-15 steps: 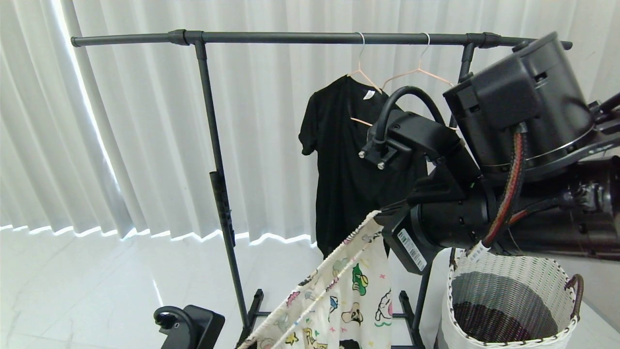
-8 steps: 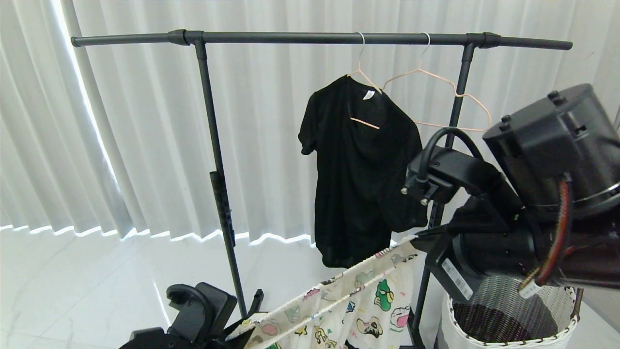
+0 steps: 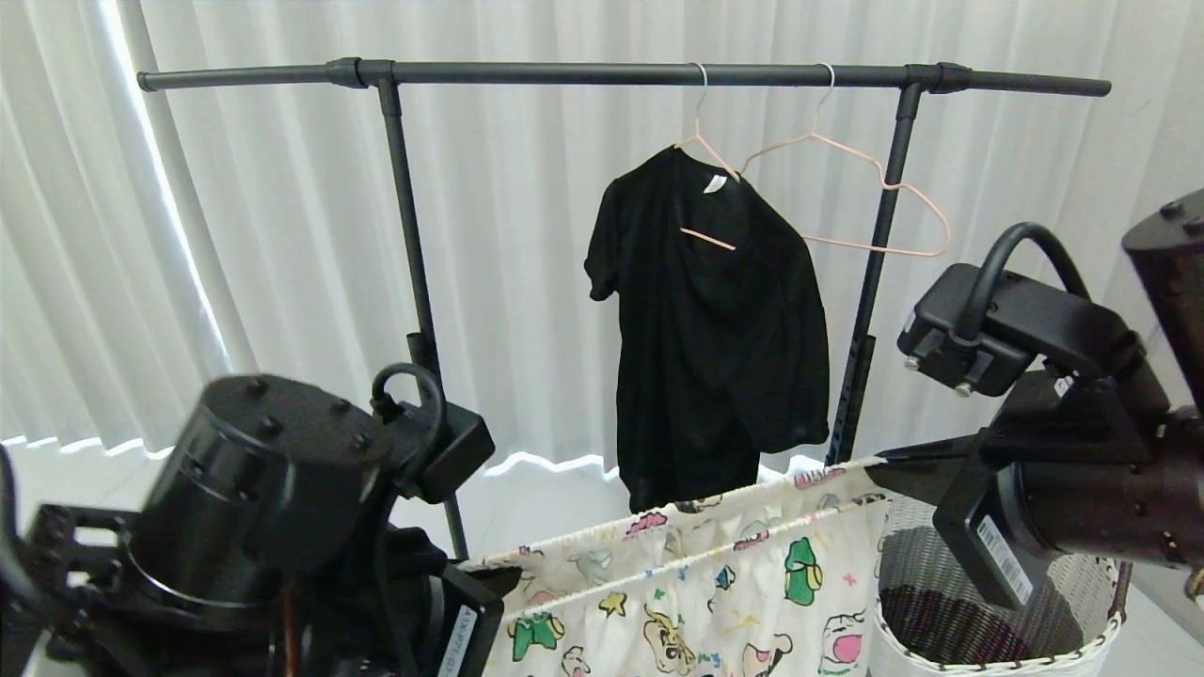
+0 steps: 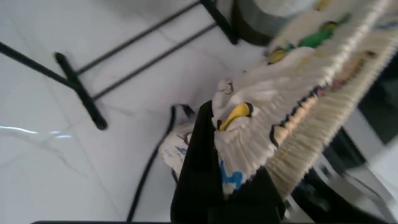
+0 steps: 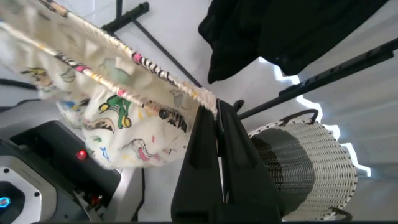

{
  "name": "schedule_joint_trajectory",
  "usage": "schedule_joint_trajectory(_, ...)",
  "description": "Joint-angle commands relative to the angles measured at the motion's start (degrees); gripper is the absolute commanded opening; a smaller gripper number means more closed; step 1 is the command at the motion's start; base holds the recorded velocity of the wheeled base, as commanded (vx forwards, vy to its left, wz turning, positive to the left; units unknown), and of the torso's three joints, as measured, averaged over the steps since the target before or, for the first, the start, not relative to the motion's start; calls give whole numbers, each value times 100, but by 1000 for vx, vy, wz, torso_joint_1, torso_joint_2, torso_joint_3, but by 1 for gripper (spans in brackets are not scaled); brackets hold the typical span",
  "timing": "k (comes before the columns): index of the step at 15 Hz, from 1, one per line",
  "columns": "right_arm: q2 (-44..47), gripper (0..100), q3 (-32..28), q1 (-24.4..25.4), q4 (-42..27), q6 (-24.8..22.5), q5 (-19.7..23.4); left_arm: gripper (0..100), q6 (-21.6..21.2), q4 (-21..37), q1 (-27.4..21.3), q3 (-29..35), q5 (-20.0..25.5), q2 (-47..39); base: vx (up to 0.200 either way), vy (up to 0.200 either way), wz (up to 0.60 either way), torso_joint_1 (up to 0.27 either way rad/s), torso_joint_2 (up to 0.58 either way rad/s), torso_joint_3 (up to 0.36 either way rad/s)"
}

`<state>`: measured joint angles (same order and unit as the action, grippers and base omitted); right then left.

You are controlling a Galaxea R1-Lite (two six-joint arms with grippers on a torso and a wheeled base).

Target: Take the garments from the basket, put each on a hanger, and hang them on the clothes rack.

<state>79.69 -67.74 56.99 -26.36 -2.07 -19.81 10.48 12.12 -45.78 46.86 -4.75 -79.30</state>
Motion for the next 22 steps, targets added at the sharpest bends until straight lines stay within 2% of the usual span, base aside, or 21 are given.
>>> schedule_joint_trajectory(1, -164, 0, -20, -13, -1, -4, 3, 0, -2, 1812, 245, 1607, 1099, 661, 0, 0, 0, 0, 0, 0)
schedule_joint_trajectory(2, -208, 0, -108, -13, 8, -4, 3, 0, -11, 2348, 236, 2038, 1231, 705, 0, 0, 0, 0, 0, 0)
schedule_joint_trajectory(6, -138, 0, -775, -232, -1, -30, 100, 0, 6, 2436, 86, 2530, 1258, 811, 0, 0, 0, 0, 0, 0)
schedule_joint_trajectory(11, -138, 0, -1233, -452, -19, -39, 276, 0, -11, 2418, -72, 2662, 1231, 899, 0, 0, 0, 0, 0, 0)
schedule_joint_trajectory(12, -182, 0, -1250, -443, -142, -48, 311, 0, -126, 2401, -72, 2662, 1223, 890, 0, 0, 0, 0, 0, 0)
schedule_joint_trajectory(13, -410, 0, -1329, -364, -625, -136, 548, 0, -389, 2172, -63, 2653, 1223, 846, 0, 0, 0, 0, 0, 0)
schedule_joint_trajectory(15, -823, 0, -1400, -127, -1346, -215, 1120, 0, -618, 1495, -63, 2618, 1223, 635, 0, 0, 0, 0, 0, 0)
schedule_joint_trajectory(17, -1052, 0, -1391, 225, -1812, -206, 1506, 0, -1207, 1073, -63, 2618, 1214, 363, 0, 0, 0, 0, 0, 0)
schedule_joint_trajectory(18, -1061, 0, -1382, 383, -1829, -197, 1559, 0, -1558, 1012, -63, 2618, 1223, 248, 0, 0, 0, 0, 0, 0)
schedule_joint_trajectory(19, -1034, 0, -1391, 550, -1829, -188, 1568, 0, -1725, 968, -63, 2635, 1223, 160, 0, 0, 0, 0, 0, 0)
schedule_joint_trajectory(22, -964, 0, -1400, 770, -1829, -188, 1603, 0, -1725, 731, -63, 2644, 1214, 46, 0, 0, 0, 0, 0, 0)
